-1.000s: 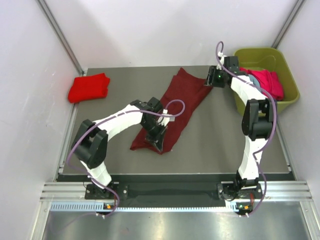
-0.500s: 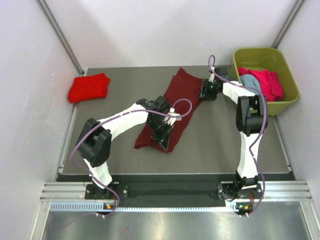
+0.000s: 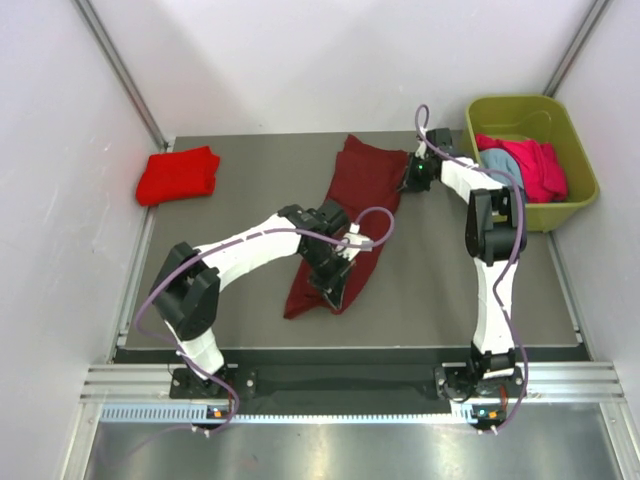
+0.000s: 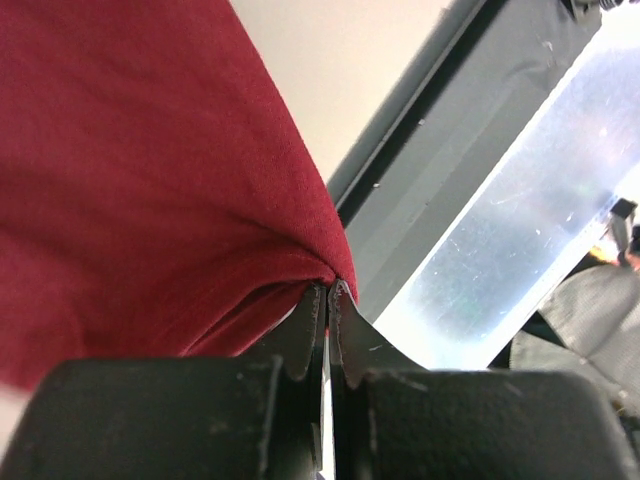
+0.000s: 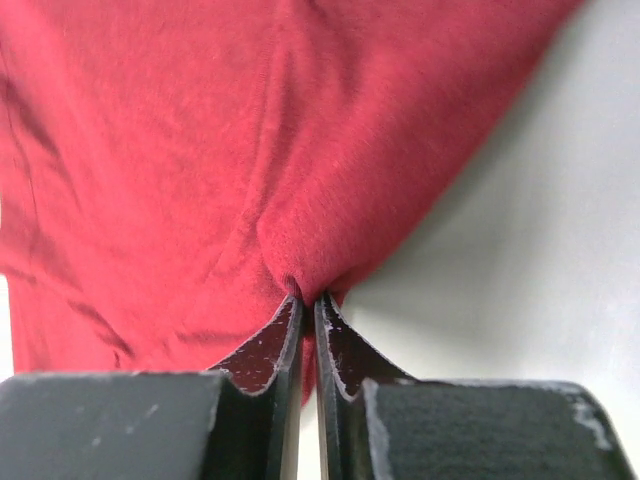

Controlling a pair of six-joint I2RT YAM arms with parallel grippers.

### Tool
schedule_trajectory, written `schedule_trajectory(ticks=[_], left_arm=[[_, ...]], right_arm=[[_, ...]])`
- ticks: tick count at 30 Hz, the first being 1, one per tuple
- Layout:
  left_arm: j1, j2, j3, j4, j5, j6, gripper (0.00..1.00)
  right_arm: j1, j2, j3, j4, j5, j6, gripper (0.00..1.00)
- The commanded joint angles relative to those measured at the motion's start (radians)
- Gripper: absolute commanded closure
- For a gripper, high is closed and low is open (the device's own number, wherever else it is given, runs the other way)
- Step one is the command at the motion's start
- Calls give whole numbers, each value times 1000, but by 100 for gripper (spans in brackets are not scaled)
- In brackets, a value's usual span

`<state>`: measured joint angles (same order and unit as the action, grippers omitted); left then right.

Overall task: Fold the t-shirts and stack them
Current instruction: Fold the tshirt

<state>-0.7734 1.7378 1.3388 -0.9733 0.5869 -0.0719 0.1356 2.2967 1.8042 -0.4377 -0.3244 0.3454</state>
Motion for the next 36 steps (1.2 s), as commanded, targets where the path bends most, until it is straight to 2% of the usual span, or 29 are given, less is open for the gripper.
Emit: schedule_trajectory(ticks=[1,8,10,11,15,19,22,23,25,26,27,29,30,34,35,36], left_arm=[[-49,-15,23,27,37,26,100],[-107,54,71,41,28,20,100],[-118,84,86,50,31,17,100],[-121,97,106,51,30,15,100],[-139,176,197,41,36,26,99],[-184,258,293,19,15,44,98],[-211,272,350,10,-15,55,96],[-217,269,361,7,-24,55,94],[-228,250,352,2,-47,54,78],[-230,238,343,1,-53,54,78],[-230,224,335,-4,-62,52,63],[-230,169,290,-10,-93,53,43],[-231,145,272,-7,-96,60,36],[-230,-10,185,-7,-177,85,34],[-225,-32,175,-8,-270,87,34],[-218,-55,163,-7,-303,87,34]], right_arm=[[10,43,87,59,45,14,94],[15,90,156,89,53,14,92],[19,98,164,93,59,6,82],[21,98,164,99,59,3,71],[25,64,147,99,54,-20,50],[6,-60,89,80,59,-32,38],[-25,-175,3,59,65,-11,36],[-33,-204,-53,50,61,-2,36],[-54,-287,-145,36,41,12,35],[-59,-313,-173,30,35,15,35],[-65,-338,-204,24,28,17,35],[-82,-413,-296,10,21,21,35],[-88,-465,-330,4,18,35,35],[-96,-601,-538,-51,-66,79,36],[-91,-630,-640,-59,-83,93,37],[-82,-688,-693,-62,-99,115,39]])
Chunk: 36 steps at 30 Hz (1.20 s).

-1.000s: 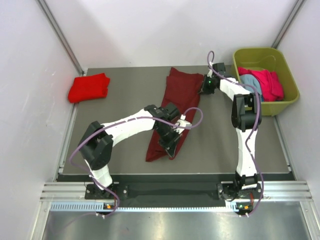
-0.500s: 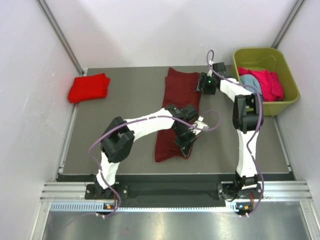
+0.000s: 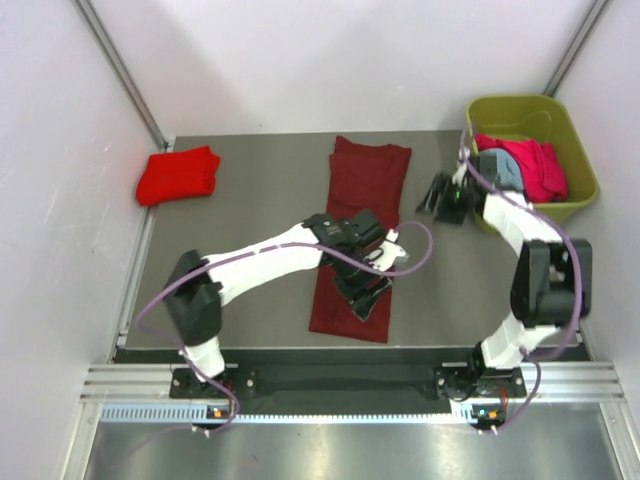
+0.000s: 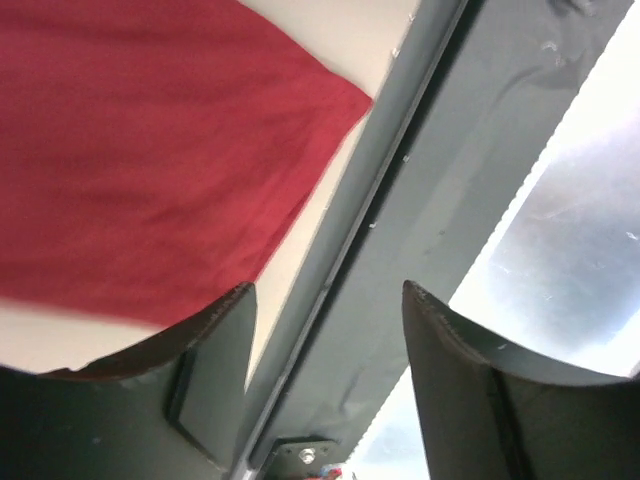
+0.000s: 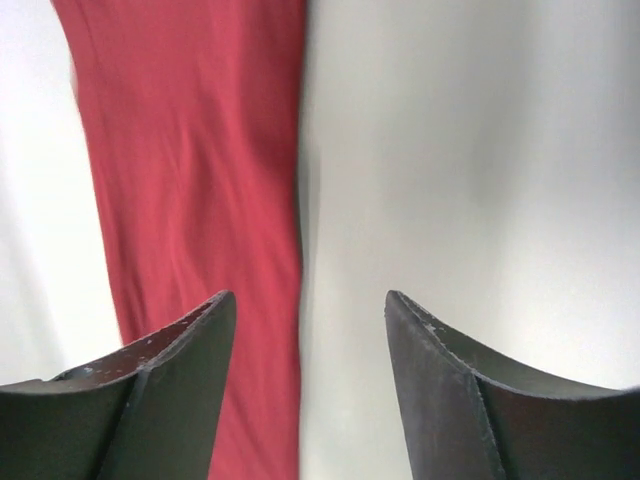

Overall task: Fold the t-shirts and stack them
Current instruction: Fold the tshirt

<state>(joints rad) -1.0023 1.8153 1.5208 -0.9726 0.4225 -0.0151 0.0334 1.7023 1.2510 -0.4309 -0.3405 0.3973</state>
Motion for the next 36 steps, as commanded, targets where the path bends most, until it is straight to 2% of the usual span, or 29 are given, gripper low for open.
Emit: schedule_trajectory(ticks=[1,2,3,6,9,12,17,20,24,29,36], left_arm=[[63,-169,-54,3,-154,21,36],[108,-183,-76,9,-148,17,37],[223,-191,-99,12,-98,-20,38],[440,-205,-195,43,71,-101,41],[519,-224,-278,78,96,-163,44],[559,-228,-384,119,134,-216,43],[613,-197,-473,166,280,-282,42],[620,-180,-527,213,344,-333,41],[620,-136,-579,275,358,-382,40],[622,-34,-533,275,346,-390,40],[619,79,-479,278,366,-404,43]], right_arm=[[42,-122,-247,-71,-119,75,39],[55,-144,-299,-71,-133,93,39],[84,-185,-349,-69,-144,124,40],[134,-248,-517,-28,-198,184,41],[151,-302,-633,9,-233,225,42],[152,-346,-694,11,-261,241,45],[204,-374,-736,17,-291,261,48],[273,-343,-748,66,-315,322,49],[364,-277,-753,130,-327,376,49],[405,-204,-728,149,-325,405,50],[430,-182,-733,121,-302,407,52]])
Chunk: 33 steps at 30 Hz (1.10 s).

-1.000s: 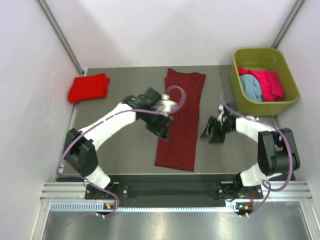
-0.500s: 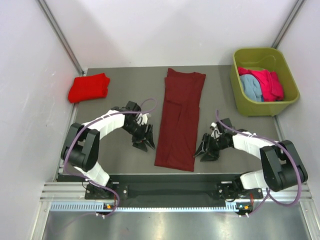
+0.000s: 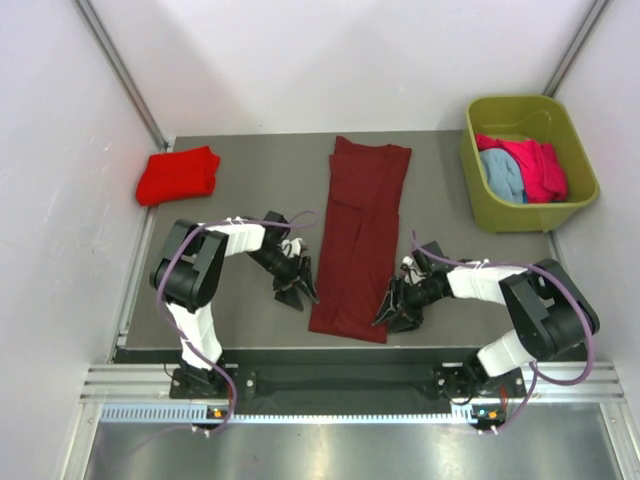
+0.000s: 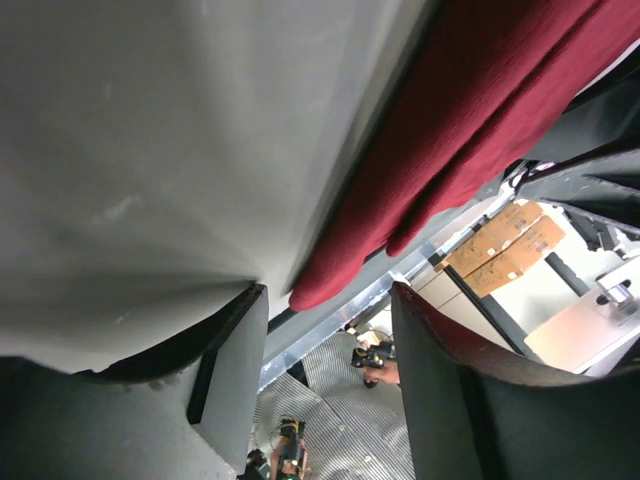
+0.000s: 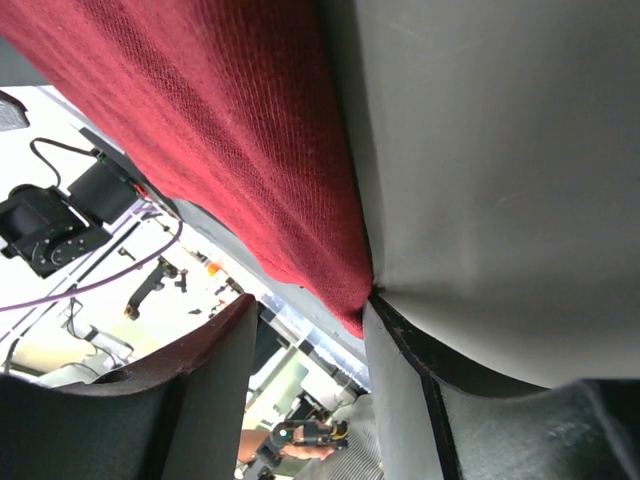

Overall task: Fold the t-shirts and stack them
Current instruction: Fold the tshirt

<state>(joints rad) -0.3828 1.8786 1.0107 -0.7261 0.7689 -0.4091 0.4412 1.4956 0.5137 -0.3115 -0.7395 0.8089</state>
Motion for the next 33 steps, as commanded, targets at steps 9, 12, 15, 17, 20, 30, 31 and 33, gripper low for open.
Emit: schedule_trajectory(ticks=[9,12,15,17,20,30,31,33], left_arm=[[-25,-9,-24,37,27,-17,53],[-36,-18,-50,59,38,-23,58],[-51,-19,-50,65,44,-28,64],[-68,-15,-47,71,46,-30,64],[-90,-4,-41,76,47,-33,64],[-120,-2,-12,65,52,-17,100],[-122,-16,-11,59,49,-10,100],[-125,-35,-14,50,37,16,100]], right_arm=[[22,25,-9,-9,140,-14,57],[24,32,-11,-14,153,-25,59],[24,43,-12,0,160,-33,65],[27,48,-6,3,164,-36,71],[30,49,6,8,169,-36,76],[25,22,26,20,178,-48,100],[24,-1,31,6,181,-69,100],[13,-30,43,-41,213,-94,100]])
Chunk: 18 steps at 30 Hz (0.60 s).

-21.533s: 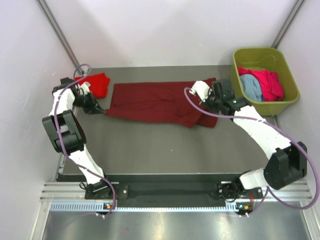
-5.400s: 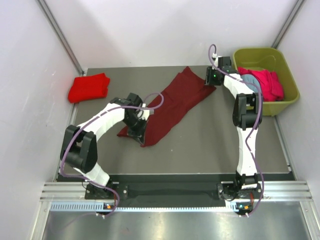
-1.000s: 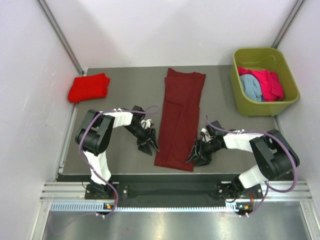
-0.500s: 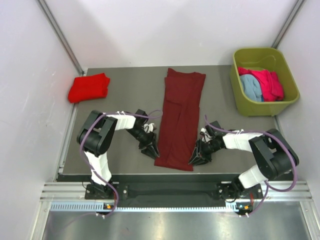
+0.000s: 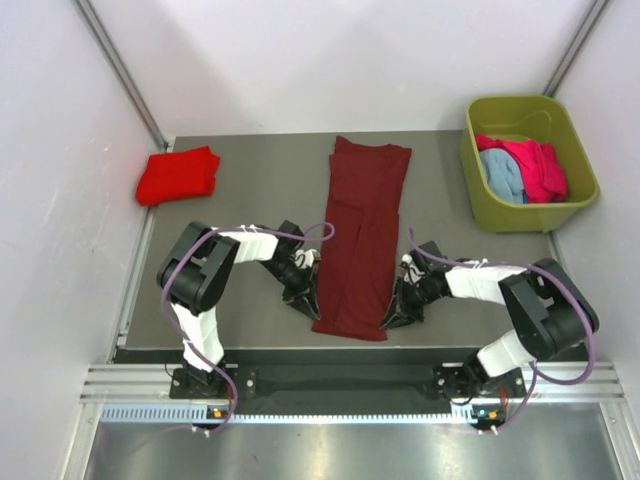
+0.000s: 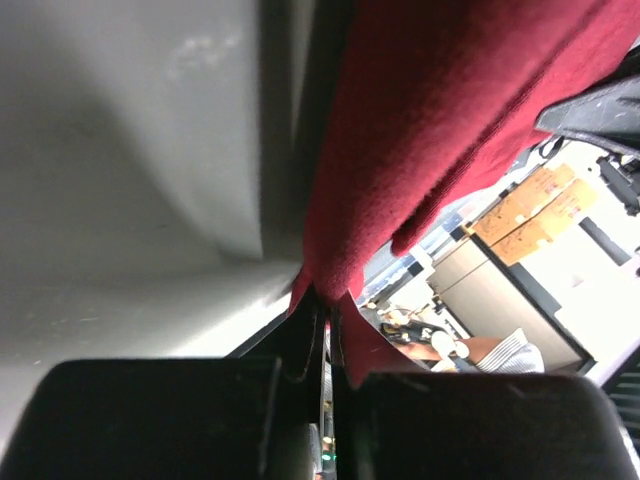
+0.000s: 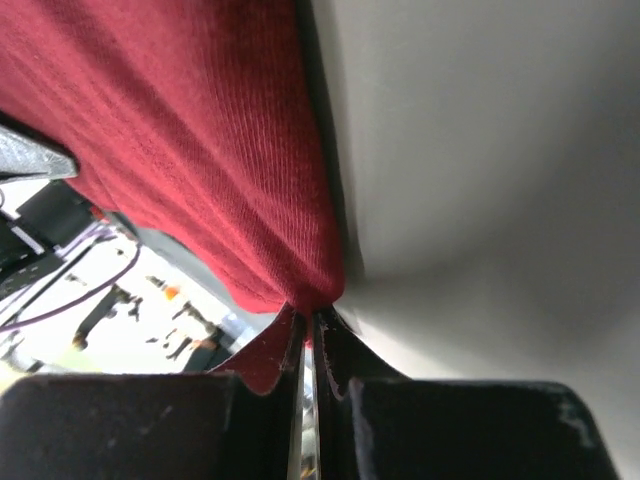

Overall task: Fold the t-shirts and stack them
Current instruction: Fold the tshirt

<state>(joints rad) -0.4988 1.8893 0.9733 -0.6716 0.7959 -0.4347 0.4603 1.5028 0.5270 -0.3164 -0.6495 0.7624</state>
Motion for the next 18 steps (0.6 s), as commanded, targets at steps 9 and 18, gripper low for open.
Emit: schedule_trajectory(ticks=[9,18], left_arm=[[-29,-216,64,-52,-67,149,100],[-29,-227,266,-120,-142,260,100]], right_arm=[[-110,-266,65,-164,201,-224,100],[-227,-337,145,-144,199,-285,100]])
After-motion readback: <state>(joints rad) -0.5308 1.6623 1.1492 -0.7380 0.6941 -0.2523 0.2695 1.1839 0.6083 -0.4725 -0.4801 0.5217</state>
